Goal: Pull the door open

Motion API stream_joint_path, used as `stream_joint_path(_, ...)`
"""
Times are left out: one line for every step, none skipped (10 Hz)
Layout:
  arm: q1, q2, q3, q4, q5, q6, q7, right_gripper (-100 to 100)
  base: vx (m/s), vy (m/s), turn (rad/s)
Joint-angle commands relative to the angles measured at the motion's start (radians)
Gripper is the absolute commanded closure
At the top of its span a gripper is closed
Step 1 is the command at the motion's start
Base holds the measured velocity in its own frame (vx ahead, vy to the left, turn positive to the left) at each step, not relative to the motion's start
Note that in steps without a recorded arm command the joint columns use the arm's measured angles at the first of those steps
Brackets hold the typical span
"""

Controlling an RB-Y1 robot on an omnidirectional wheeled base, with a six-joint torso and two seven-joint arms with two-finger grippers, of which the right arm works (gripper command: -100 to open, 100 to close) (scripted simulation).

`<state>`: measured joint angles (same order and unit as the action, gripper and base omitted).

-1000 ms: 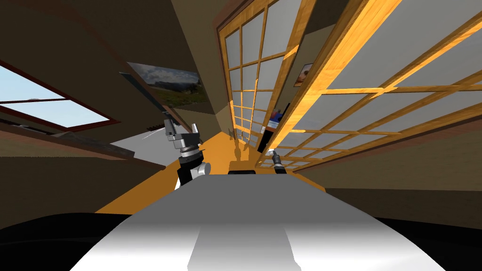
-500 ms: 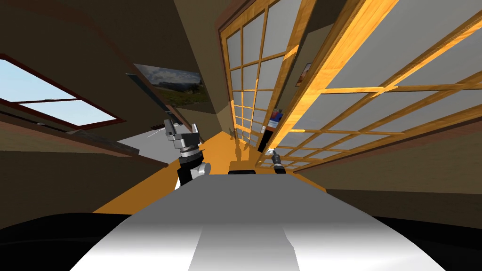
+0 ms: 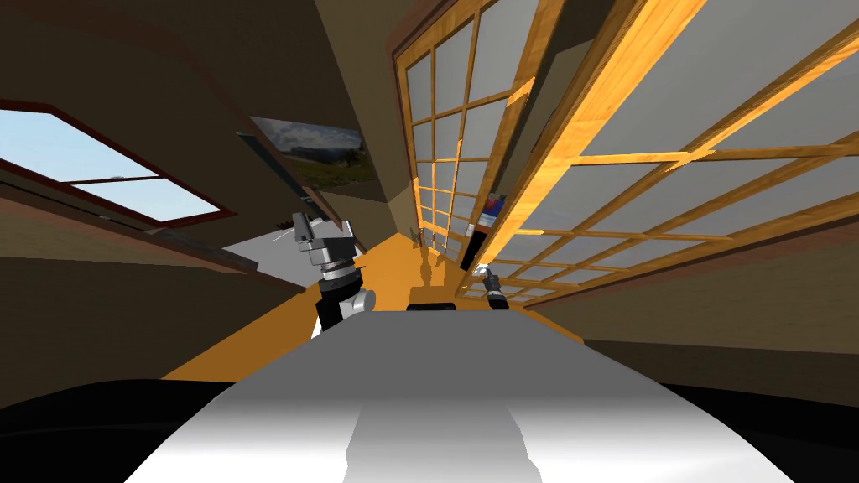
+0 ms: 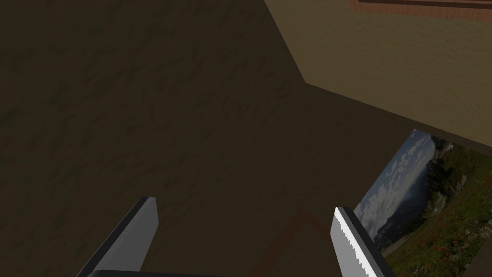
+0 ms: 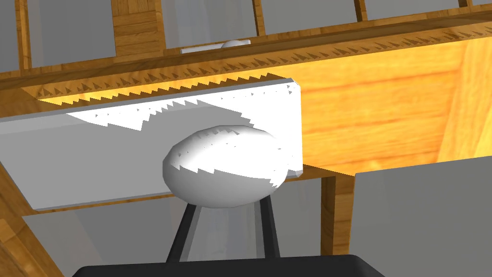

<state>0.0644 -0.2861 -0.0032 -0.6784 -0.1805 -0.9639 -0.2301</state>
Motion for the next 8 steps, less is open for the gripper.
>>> stream_joint_path(0.006, 0.015, 0.016, -0.036, 0.007, 0.010, -0.003, 100, -0.001, 0.006, -0.021)
stream_joint_path(0.006, 0.015, 0.016, -0.036, 0.007, 0.010, -0.003, 100, 0.008, 0.004, -0.015)
stream_joint_path(0.001, 0.015, 0.024, -0.033, -0.009, 0.012, -0.045, 100, -0.021, -0.010, 0.057)
stream_joint_path(-0.004, 0.014, 0.033, -0.030, -0.025, 0.014, -0.069, 100, -0.059, -0.025, 0.091)
stream_joint_path(-0.004, 0.014, 0.033, -0.030, -0.025, 0.014, -0.086, 100, -0.048, -0.020, 0.033)
stream_joint_path(-0.010, 0.013, 0.041, -0.027, -0.041, 0.017, -0.114, 100, -0.047, -0.019, 0.047)
stream_joint_path(-0.010, 0.013, 0.041, -0.027, -0.041, 0.017, -0.128, 100, -0.031, -0.019, 0.044)
stream_joint_path(-0.010, 0.013, 0.041, -0.027, -0.041, 0.017, -0.128, 100, -0.008, -0.012, 0.017)
